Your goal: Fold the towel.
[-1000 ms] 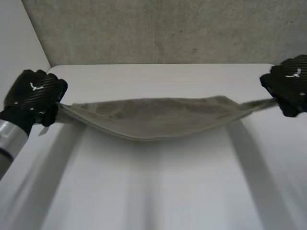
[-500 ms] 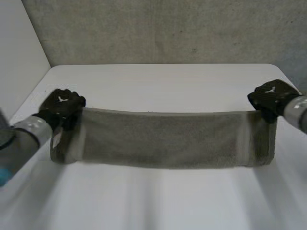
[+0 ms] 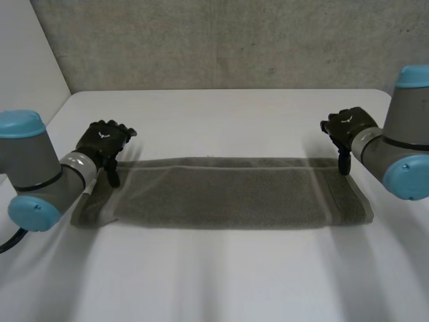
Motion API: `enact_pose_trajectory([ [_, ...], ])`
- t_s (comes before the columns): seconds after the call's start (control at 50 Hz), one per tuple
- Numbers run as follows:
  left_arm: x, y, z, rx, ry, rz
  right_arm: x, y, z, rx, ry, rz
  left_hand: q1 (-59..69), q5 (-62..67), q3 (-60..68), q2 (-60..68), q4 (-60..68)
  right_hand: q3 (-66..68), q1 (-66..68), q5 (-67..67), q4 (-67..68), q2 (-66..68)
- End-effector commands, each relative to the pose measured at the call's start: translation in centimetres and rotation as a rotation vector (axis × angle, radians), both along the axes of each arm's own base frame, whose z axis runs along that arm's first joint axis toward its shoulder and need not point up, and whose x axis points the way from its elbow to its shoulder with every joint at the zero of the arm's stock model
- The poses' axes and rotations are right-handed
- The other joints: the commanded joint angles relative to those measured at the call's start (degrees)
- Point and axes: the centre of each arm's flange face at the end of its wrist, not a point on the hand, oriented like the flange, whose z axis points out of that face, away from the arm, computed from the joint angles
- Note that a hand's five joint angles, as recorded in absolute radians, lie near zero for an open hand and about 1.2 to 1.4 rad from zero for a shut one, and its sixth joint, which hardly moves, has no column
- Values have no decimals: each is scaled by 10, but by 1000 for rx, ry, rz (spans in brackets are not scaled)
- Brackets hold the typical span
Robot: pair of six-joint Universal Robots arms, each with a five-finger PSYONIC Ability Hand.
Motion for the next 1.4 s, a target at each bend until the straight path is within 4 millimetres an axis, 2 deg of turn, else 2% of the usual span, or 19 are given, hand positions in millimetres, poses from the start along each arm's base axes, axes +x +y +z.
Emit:
enact_pose_trajectory([
  [0.02, 7, 40, 36, 12, 72, 12, -11, 56, 35, -30, -27, 28, -52, -127, -42, -49, -49, -40, -36, -35, -46, -40],
  [0.1, 10, 60, 39, 18, 78, 7, -19, 81, 35, -29, -25, 28, -50, -125, -40, -47, -48, -40, -36, -35, -46, -40],
  [0.24, 14, 88, 30, -49, 95, 1, -27, 111, -3, -20, -16, 39, -50, -125, -40, -47, -48, -40, -36, -35, -46, -40],
  [0.32, 14, 90, 23, -84, 104, -2, -31, 110, -13, -7, -11, 24, -49, -124, -38, -45, -46, -7, -4, -2, -13, -7],
  [0.46, 10, 93, 17, -106, 108, -14, -41, 95, -62, 112, -6, 14, -49, -124, -38, -45, -46, 133, 137, 139, 127, 133],
  [0.62, 12, 93, 14, -99, 110, -10, -54, 71, -75, 124, -19, -31, -50, -125, -40, -47, -48, 292, 296, 298, 286, 292],
  [0.7, 11, 94, 13, -96, 115, -12, -65, 61, -81, 129, -9, -78, -50, -125, -40, -47, -48, 658, 662, 664, 652, 658],
  [0.78, 11, 96, 12, -80, 137, -6, -77, 53, -64, 77, -19, -115, -50, -125, -40, -47, -48, 660, 664, 665, 654, 660],
  [0.82, 11, 97, 12, -77, 144, -6, -95, 48, -19, -56, -27, -172, -50, -125, -40, -47, -48, 660, 664, 665, 654, 660],
  [0.88, 11, 97, 13, -75, 156, -3, -113, 44, 10, -143, -27, -222, -50, -125, -40, -47, -48, 660, 664, 665, 654, 660],
  [1.06, 12, 97, 17, -78, 176, 2, -127, 36, 49, -262, 85, -232, -50, -125, -40, -47, -48, 660, 664, 665, 654, 660],
  [1.14, 14, 95, 15, -75, 175, 10, -97, 42, 54, -267, 113, -139, -50, -125, -40, -47, -48, 660, 664, 665, 654, 660],
  [1.18, 15, 94, 15, -75, 175, 11, 9, 75, 55, -290, 44, 127, -50, -125, -40, -47, -48, 660, 664, 665, 654, 660],
  [1.2, 15, 94, 14, -72, 174, 13, 9, 75, 55, -290, 44, 128, -50, -125, -40, -47, -48, 660, 664, 665, 654, 660],
  [1.22, 15, 94, 14, -72, 174, 13, 46, 93, 52, -294, 16, 201, -50, -125, -40, -47, -48, 660, 664, 665, 654, 660],
  [1.24, 15, 94, 14, -72, 174, 13, 46, 93, 52, -294, 16, 201, -50, -125, -40, -47, -48, 660, 664, 665, 654, 660],
  [1.28, 15, 94, 14, -72, 174, 13, 102, 128, 42, -293, -30, 324, -52, -127, -42, -49, -49, 660, 664, 665, 654, 660],
  [1.34, 15, 94, 13, -69, 174, 13, 125, 144, 31, -280, -51, 388, -50, -125, -40, -47, -48, 660, 664, 665, 654, 660],
  [1.4, 14, 95, 12, -64, 173, 10, 164, 178, -2, -215, -80, 511, -52, -127, -42, -49, -49, 660, 664, 665, 654, 660],
])
